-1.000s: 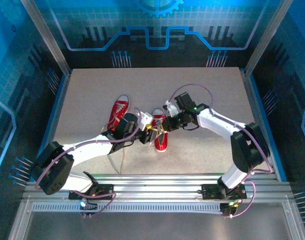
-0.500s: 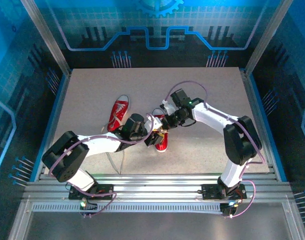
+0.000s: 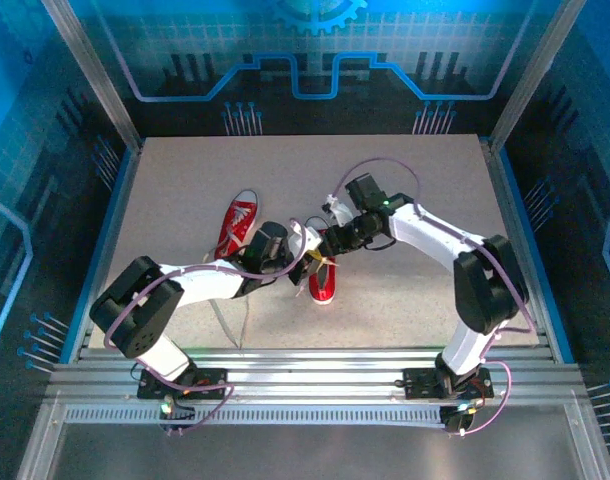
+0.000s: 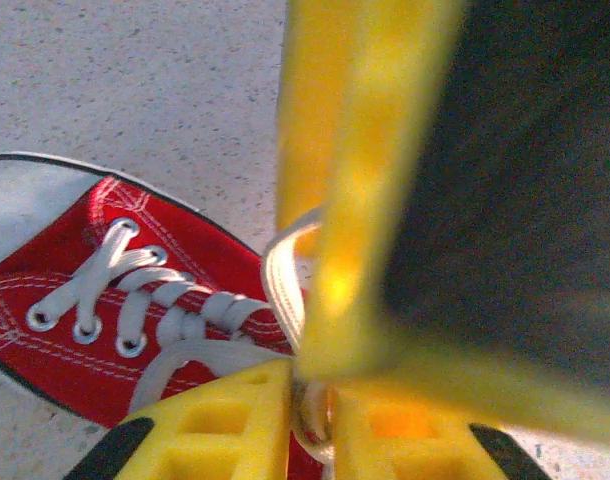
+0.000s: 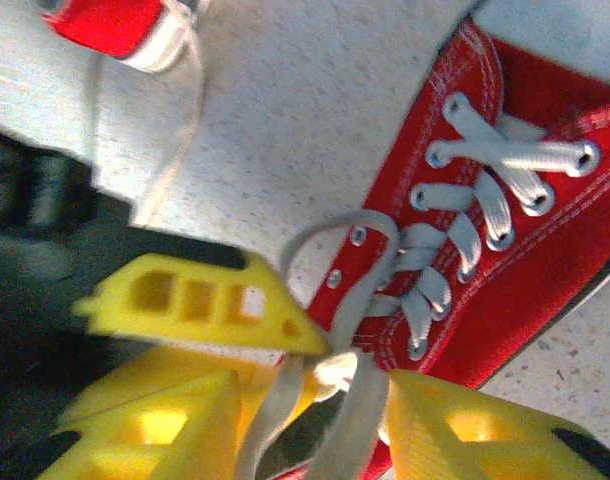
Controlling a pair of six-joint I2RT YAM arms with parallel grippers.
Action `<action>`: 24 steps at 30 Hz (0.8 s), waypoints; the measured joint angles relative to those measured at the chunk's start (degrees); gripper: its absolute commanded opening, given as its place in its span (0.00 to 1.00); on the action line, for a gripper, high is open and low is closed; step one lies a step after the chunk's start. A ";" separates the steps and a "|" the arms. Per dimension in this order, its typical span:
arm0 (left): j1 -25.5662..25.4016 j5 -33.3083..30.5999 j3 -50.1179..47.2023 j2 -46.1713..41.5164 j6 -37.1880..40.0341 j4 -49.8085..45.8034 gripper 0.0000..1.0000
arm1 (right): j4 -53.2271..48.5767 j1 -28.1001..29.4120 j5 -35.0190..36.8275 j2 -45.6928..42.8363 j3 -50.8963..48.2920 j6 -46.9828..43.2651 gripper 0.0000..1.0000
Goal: Tie the shoes
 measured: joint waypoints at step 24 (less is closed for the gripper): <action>2.10 5.95 1.70 2.16 -6.91 0.09 0.13 | 19.56 -6.97 -7.65 -7.50 -22.86 -3.19 0.47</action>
